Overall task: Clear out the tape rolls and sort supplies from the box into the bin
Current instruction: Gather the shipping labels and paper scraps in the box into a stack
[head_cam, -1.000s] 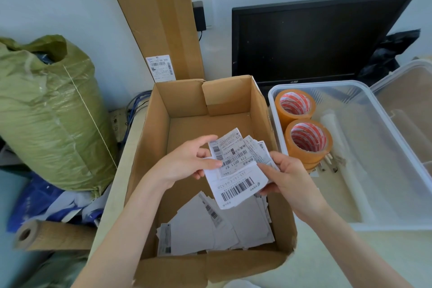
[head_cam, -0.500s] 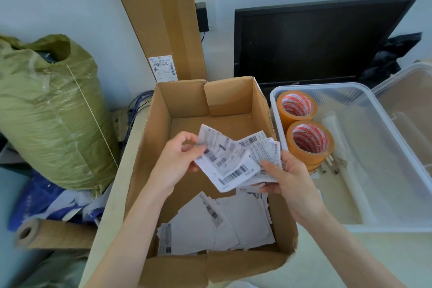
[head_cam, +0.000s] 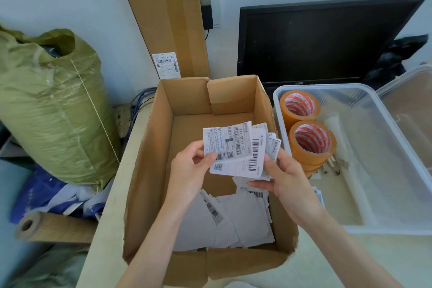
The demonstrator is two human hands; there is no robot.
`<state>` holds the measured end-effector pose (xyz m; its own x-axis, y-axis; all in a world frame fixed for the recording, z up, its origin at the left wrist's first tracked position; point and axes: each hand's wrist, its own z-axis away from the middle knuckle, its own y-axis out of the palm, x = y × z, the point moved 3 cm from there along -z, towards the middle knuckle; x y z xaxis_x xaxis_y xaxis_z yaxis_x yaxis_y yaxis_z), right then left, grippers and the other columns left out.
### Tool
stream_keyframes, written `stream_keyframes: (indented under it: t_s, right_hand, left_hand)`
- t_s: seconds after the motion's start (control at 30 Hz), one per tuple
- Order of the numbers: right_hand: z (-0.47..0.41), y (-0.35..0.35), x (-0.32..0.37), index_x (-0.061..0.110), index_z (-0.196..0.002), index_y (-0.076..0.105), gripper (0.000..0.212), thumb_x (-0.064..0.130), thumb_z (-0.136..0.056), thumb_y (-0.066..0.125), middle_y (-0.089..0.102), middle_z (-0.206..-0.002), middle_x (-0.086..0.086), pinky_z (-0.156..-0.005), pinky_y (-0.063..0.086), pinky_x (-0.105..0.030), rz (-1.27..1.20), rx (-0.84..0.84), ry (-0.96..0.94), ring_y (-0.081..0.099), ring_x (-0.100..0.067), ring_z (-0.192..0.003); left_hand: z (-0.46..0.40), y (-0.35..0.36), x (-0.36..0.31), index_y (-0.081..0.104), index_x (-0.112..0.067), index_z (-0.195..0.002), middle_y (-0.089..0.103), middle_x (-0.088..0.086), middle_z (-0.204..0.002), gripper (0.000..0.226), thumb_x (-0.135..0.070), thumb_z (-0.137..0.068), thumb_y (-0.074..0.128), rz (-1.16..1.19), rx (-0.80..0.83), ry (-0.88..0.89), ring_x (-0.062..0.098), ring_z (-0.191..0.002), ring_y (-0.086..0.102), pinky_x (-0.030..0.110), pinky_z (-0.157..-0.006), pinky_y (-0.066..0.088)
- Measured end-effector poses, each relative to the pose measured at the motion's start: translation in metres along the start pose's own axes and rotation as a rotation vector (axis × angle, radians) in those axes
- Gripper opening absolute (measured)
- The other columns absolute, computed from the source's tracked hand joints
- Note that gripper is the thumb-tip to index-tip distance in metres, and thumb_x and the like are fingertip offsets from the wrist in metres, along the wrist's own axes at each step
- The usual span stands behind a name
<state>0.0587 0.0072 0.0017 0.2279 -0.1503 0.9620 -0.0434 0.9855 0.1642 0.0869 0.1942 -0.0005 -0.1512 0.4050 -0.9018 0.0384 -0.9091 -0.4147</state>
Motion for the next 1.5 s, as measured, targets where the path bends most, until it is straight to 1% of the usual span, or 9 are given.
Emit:
stream_keyframes:
  t_s: [0.37, 0.57, 0.7, 0.8, 0.93, 1.03, 1.2, 1.3, 1.5]
  right_hand:
    - [-0.003, 0.003, 0.003, 0.029, -0.132, 0.05, 0.039, 0.012, -0.097, 0.048, 0.068, -0.119, 0.011, -0.075, 0.059, -0.029, 0.087, 0.013, -0.031, 0.065, -0.01, -0.108]
    - [-0.018, 0.011, 0.001, 0.041, -0.12, 0.051, 0.04, 0.008, -0.098, 0.048, 0.066, -0.117, 0.018, -0.081, 0.057, -0.026, 0.189, 0.074, -0.001, 0.064, -0.006, -0.108]
    - [-0.04, 0.021, -0.001, 0.038, -0.128, 0.046, 0.031, 0.023, -0.101, 0.044, 0.064, -0.118, 0.016, -0.088, 0.055, -0.028, 0.225, 0.174, 0.176, 0.062, -0.008, -0.108]
    - [-0.069, 0.033, 0.001, 0.034, -0.13, 0.048, 0.036, 0.018, -0.098, 0.051, 0.061, -0.118, 0.019, -0.085, 0.051, -0.021, 0.396, 0.225, 0.101, 0.059, -0.003, -0.108]
    - [-0.129, 0.049, -0.031, 0.011, -0.109, 0.065, 0.027, -0.003, -0.088, 0.053, 0.069, -0.105, -0.003, -0.064, 0.05, -0.017, 0.699, -0.015, -0.016, 0.062, -0.014, -0.089]
    - [-0.149, 0.048, -0.07, 0.002, -0.094, 0.066, 0.021, -0.008, -0.084, 0.05, 0.069, -0.093, -0.015, -0.056, 0.047, -0.026, 0.701, -0.101, 0.139, 0.059, -0.02, -0.075]
    - [-0.146, 0.044, -0.098, 0.009, -0.118, 0.06, 0.039, -0.011, -0.086, 0.052, 0.061, -0.106, -0.005, -0.067, 0.052, -0.022, 0.76, -0.041, 0.204, 0.058, -0.019, -0.098]
    - [-0.148, 0.044, -0.104, 0.009, -0.118, 0.059, 0.043, -0.014, -0.082, 0.053, 0.065, -0.11, -0.01, -0.079, 0.057, -0.034, 0.78, -0.038, 0.188, 0.061, -0.024, -0.104]
    - [-0.15, 0.041, -0.099, 0.002, -0.1, 0.063, 0.018, -0.005, -0.092, 0.049, 0.066, -0.103, -0.014, -0.074, 0.056, -0.038, 0.97, 0.053, 0.197, 0.064, -0.029, -0.093]
  left_hand:
    - [-0.001, 0.01, 0.006, 0.061, -0.033, -0.109, 0.061, -0.025, -0.095, 0.02, -0.023, -0.092, 0.06, 0.034, -0.036, 0.025, -0.011, -0.089, 0.057, 0.004, -0.067, 0.046]
    - [-0.017, 0.01, 0.019, 0.052, -0.03, -0.126, 0.059, -0.015, -0.122, 0.03, -0.03, -0.096, 0.053, 0.177, 0.098, -0.153, 0.002, -0.108, 0.056, 0.022, -0.09, 0.048]
    - [-0.03, 0.005, 0.024, 0.058, -0.026, -0.117, 0.064, -0.012, -0.113, 0.024, -0.019, -0.094, 0.057, 0.224, 0.056, -0.162, -0.001, -0.094, 0.061, 0.01, -0.061, 0.049]
    - [-0.049, 0.002, 0.034, 0.055, -0.027, -0.121, 0.061, -0.017, -0.109, 0.03, -0.015, -0.094, 0.058, 0.212, -0.035, -0.085, -0.001, -0.097, 0.058, 0.01, -0.065, 0.047]
    - [-0.074, 0.007, 0.064, 0.052, -0.021, -0.122, 0.058, -0.016, -0.109, 0.03, -0.01, -0.095, 0.054, 0.137, -0.079, -0.054, -0.002, -0.101, 0.055, 0.015, -0.082, 0.048]
    - [-0.077, 0.016, 0.104, 0.054, -0.017, -0.119, 0.061, -0.005, -0.114, 0.028, -0.005, -0.093, 0.054, 0.067, -0.012, -0.108, 0.007, -0.111, 0.055, 0.026, -0.097, 0.046]
    - [-0.071, 0.026, 0.139, 0.041, -0.017, -0.122, 0.055, -0.002, -0.115, 0.034, -0.001, -0.094, 0.051, 0.06, 0.087, -0.191, 0.003, -0.105, 0.053, 0.009, -0.072, 0.049]
    - [-0.072, 0.034, 0.144, 0.04, -0.014, -0.123, 0.055, -0.002, -0.113, 0.031, -0.002, -0.095, 0.049, 0.072, 0.11, -0.218, 0.01, -0.108, 0.052, 0.014, -0.081, 0.047]
    - [-0.072, 0.028, 0.136, 0.047, -0.015, -0.127, 0.056, 0.002, -0.126, 0.029, -0.012, -0.098, 0.049, -0.155, 0.286, -0.242, 0.01, -0.109, 0.052, 0.02, -0.085, 0.042]
